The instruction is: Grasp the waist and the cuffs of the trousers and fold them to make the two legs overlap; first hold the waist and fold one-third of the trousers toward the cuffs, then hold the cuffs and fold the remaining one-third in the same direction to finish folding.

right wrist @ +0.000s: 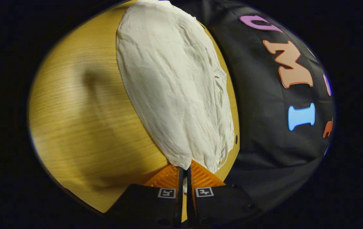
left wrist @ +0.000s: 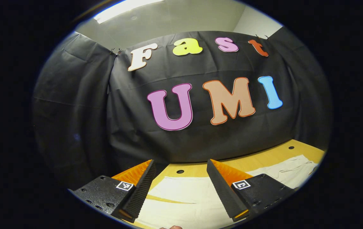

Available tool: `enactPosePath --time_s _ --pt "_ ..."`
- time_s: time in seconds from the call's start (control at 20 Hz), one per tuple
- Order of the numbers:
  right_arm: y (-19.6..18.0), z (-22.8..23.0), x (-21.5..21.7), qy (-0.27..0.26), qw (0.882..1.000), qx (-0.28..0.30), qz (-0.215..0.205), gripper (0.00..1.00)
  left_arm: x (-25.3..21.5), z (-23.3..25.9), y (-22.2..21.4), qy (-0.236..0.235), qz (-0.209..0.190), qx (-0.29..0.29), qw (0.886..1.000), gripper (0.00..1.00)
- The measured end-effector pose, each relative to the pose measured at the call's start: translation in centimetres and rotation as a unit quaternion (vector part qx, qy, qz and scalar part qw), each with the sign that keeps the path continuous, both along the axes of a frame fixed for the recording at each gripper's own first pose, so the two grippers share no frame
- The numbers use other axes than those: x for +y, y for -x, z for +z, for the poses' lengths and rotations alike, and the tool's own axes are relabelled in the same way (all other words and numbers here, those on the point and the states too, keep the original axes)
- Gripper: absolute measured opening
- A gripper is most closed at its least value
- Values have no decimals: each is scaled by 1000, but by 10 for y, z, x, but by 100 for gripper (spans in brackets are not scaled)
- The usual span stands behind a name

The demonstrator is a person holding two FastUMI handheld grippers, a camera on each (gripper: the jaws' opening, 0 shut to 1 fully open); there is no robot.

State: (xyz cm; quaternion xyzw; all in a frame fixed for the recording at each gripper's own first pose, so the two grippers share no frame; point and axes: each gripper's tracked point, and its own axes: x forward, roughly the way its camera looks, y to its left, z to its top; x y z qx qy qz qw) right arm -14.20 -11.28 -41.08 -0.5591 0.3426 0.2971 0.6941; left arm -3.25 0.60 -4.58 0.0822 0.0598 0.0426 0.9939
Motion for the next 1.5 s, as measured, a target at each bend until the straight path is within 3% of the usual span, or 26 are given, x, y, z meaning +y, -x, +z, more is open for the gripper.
enactPosePath --time_s 0.1,0.35,0.65,0.9,1.15,1.5 --pt "0 1 1 -7 1000 7 -19 8 5 -8 4 -11 -2 5 1000 96" --pt "0 0 0 6 1000 -4 -3 8 40 -37 24 -83 -4 39 996 96" --pt "1 1 1 13 1000 1 -5 8 82 -87 52 -170 -26 113 979 96" --pt "0 0 1 17 1000 -2 -10 8 99 -136 81 -246 -75 181 949 96" --pt "0 0 1 21 1000 -1 -9 8 119 -183 106 -284 -98 243 922 96" --pt "1 1 1 25 1000 -4 -8 8 162 -241 142 -346 -136 335 866 98"
